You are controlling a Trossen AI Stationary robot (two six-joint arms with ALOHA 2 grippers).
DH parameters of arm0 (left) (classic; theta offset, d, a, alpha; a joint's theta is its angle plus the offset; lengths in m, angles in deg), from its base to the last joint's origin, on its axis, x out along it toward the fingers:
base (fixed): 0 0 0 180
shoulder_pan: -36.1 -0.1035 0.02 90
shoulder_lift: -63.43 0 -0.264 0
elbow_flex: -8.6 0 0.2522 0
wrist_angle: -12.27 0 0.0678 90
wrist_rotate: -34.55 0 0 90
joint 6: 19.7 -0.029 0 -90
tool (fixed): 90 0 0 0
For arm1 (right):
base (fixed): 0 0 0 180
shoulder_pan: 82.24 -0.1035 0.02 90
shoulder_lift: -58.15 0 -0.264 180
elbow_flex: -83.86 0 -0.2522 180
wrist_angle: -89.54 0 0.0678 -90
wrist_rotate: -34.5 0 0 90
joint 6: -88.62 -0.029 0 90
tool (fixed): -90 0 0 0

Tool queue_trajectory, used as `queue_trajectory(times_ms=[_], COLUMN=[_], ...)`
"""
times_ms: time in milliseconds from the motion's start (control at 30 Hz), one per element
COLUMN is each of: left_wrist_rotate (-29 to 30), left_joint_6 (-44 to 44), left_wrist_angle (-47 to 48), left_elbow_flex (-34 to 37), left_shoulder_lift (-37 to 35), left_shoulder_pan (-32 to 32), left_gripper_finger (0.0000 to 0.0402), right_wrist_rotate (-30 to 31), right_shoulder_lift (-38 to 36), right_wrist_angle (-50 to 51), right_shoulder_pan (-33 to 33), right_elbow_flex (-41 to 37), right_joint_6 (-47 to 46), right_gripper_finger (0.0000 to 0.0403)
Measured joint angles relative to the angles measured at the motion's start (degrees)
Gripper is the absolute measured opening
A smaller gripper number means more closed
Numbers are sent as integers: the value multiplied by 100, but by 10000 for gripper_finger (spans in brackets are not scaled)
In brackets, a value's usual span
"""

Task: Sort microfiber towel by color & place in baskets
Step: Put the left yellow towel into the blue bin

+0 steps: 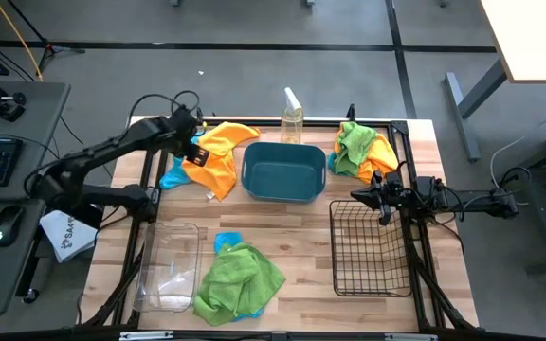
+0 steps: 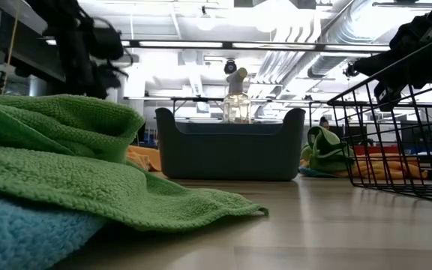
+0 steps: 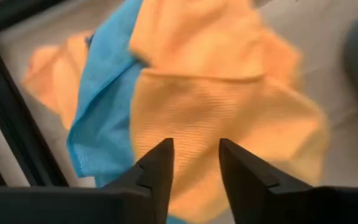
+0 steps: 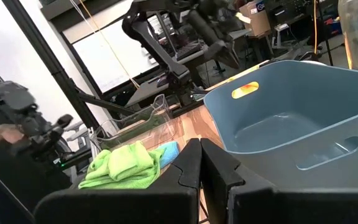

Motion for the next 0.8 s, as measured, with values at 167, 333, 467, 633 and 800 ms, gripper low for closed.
queue_trajectory(times_ms=[167, 333, 467, 633, 800], left_wrist_rotate=[-226, 19, 23, -364, -720], left_joint_6=[43, 319, 507, 562, 701], left_wrist_angle=[-96, -589, -705, -855, -1137], left_elbow_flex=[0, -2, 0, 4, 4], left_shoulder_lift=[294, 382, 633, 1157, 1501], left_shoulder_pan=[-407, -604, -686, -719, -719], left_gripper_finger=[160, 170, 170, 170, 170], right_wrist_rotate=[0, -1, 0, -1, 1], right_shoulder_lift=[0, 0, 0, 0, 0], right_wrist_angle=[0, 0, 0, 0, 0], right_shoulder_pan=[2, 0, 0, 1, 0], right_elbow_flex=[0, 0, 0, 0, 0], right_joint_6=[2, 7, 1, 5, 7], right_gripper_finger=[0, 0, 0, 0, 0])
